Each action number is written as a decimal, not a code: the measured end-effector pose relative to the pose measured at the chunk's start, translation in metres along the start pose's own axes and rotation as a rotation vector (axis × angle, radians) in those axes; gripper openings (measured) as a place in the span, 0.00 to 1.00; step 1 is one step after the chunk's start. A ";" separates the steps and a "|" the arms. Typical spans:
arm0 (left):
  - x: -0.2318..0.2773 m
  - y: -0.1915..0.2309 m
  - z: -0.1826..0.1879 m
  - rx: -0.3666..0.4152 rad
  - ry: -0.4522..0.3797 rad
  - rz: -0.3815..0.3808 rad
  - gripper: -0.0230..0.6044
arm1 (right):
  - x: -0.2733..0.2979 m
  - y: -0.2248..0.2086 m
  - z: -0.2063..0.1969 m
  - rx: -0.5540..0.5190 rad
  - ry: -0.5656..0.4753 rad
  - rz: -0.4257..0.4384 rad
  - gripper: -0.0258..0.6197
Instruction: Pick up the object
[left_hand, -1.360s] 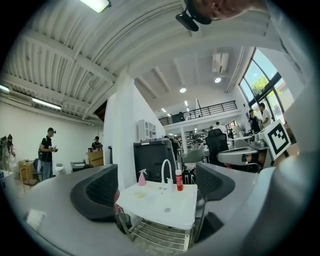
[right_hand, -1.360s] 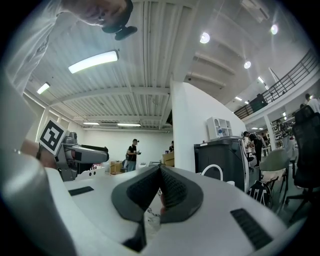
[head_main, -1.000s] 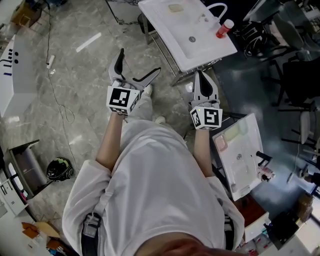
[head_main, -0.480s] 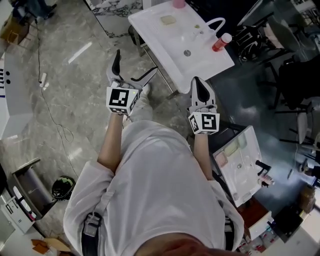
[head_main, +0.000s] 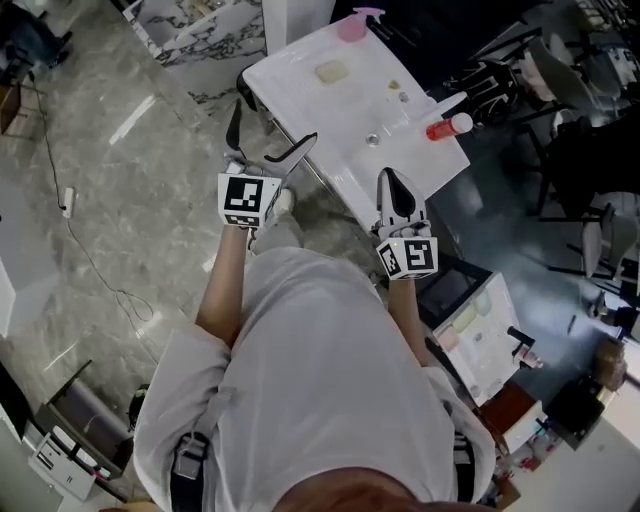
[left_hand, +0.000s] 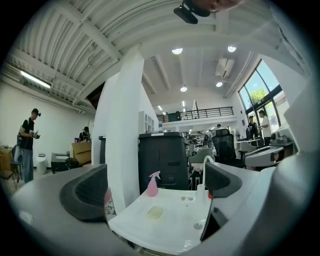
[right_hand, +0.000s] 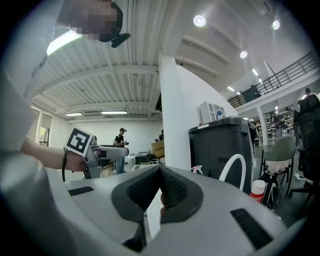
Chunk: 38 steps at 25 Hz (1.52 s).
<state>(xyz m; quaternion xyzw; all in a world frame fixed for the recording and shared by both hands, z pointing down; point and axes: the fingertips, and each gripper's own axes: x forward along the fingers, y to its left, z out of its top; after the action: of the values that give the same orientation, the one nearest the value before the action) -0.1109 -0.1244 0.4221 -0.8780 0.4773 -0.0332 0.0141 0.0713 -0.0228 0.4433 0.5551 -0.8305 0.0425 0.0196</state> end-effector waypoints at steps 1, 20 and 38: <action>0.012 0.009 -0.003 -0.002 0.001 -0.009 0.98 | 0.011 -0.001 -0.001 0.006 0.011 -0.008 0.04; 0.185 0.049 -0.142 0.083 0.282 -0.236 0.98 | 0.088 -0.046 -0.025 0.056 0.126 -0.143 0.04; 0.321 -0.007 -0.336 0.157 0.746 -0.553 0.98 | 0.053 -0.120 -0.058 0.169 0.226 -0.380 0.04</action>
<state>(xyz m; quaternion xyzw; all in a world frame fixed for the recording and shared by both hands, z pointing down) 0.0452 -0.3879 0.7724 -0.8966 0.1938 -0.3850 -0.1016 0.1607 -0.1121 0.5110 0.6928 -0.6971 0.1693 0.0734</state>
